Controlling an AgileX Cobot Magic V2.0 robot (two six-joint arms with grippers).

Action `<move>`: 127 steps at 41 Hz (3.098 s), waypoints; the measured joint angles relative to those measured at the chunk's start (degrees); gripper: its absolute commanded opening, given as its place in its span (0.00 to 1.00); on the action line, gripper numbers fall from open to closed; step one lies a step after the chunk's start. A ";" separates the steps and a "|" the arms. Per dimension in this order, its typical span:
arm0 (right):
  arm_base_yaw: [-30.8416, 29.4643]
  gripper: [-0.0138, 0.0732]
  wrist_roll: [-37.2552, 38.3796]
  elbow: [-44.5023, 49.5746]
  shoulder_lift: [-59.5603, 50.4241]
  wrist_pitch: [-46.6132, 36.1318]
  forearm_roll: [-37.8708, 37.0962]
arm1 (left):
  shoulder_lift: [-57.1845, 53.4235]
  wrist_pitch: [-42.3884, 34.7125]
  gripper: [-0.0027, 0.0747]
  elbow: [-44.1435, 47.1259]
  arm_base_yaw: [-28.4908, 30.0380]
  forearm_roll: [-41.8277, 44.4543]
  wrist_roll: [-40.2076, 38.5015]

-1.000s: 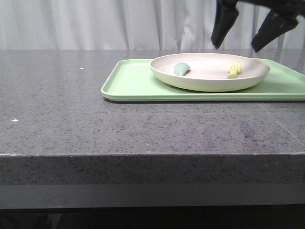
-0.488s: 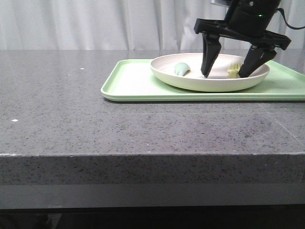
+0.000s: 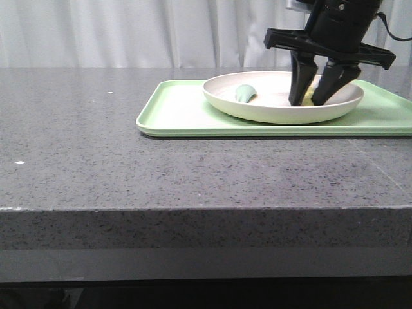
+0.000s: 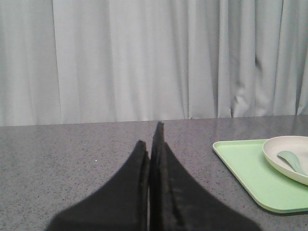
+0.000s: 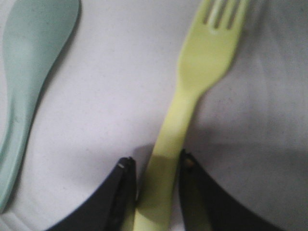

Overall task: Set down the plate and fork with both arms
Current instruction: 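Close the right gripper on the yellow fork and lift it, then carry the fork beside the plate and lower it onto the tray, then open the right gripper to release the fork and raise it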

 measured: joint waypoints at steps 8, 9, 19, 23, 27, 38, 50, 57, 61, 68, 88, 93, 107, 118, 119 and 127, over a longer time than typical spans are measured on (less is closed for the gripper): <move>0.00 0.10 0.02 -1.96 0.35 0.57 0.00 | 0.00 0.00 0.01 0.00 0.00 0.00 0.00; 0.00 0.10 0.02 -2.31 0.35 0.69 0.00 | 0.00 0.00 0.01 0.00 0.00 0.00 0.00; -0.36 0.10 0.02 -7.69 0.35 4.03 0.00 | 0.00 0.00 0.01 0.00 0.00 0.00 0.00; -1.45 0.10 0.02 -10.37 0.35 6.07 -0.44 | 0.00 0.00 0.01 0.00 0.00 0.00 0.00; -3.32 0.10 0.02 -11.87 0.35 7.93 -1.60 | 0.00 0.00 0.01 0.00 0.00 0.00 0.00; -9.38 0.10 -0.20 -12.25 0.35 12.24 -5.68 | 0.00 0.00 0.01 0.00 0.00 0.00 0.00; -10.60 0.11 -1.51 -8.40 0.85 12.98 -7.41 | 0.00 0.00 0.01 0.00 0.00 0.00 0.00; -10.60 0.20 -1.96 -6.31 2.34 12.95 -7.41 | 0.00 0.00 0.01 0.00 0.00 0.00 0.00; -10.60 0.33 -2.00 -6.07 2.44 12.72 -7.41 | 0.00 0.00 0.01 0.00 0.00 0.00 0.00; -10.60 0.49 -2.00 -6.07 2.44 12.61 -7.41 | 0.00 0.00 0.01 0.00 0.00 0.00 0.00; -10.60 0.36 -2.59 -6.07 -7.12 11.05 -7.41 | 0.00 0.00 0.01 0.00 0.00 0.00 0.00; -10.60 0.15 -2.59 -6.07 -10.91 11.05 -7.41 | 0.00 0.00 0.01 0.00 0.00 0.00 0.00; -10.60 0.02 -4.35 5.15 -23.59 6.01 -7.41 | 0.00 0.00 0.01 0.00 0.00 0.00 0.00; -10.60 0.02 -5.65 29.96 -41.85 -10.56 -7.41 | 0.00 0.00 0.01 0.00 0.00 0.00 0.00; -10.60 0.02 -5.79 31.93 -43.31 -12.63 -7.41 | 0.00 0.00 0.01 0.00 0.00 0.00 0.00; -10.60 0.02 -6.67 50.17 -57.34 -27.36 -7.41 | 0.00 0.00 0.01 0.00 0.00 0.00 0.00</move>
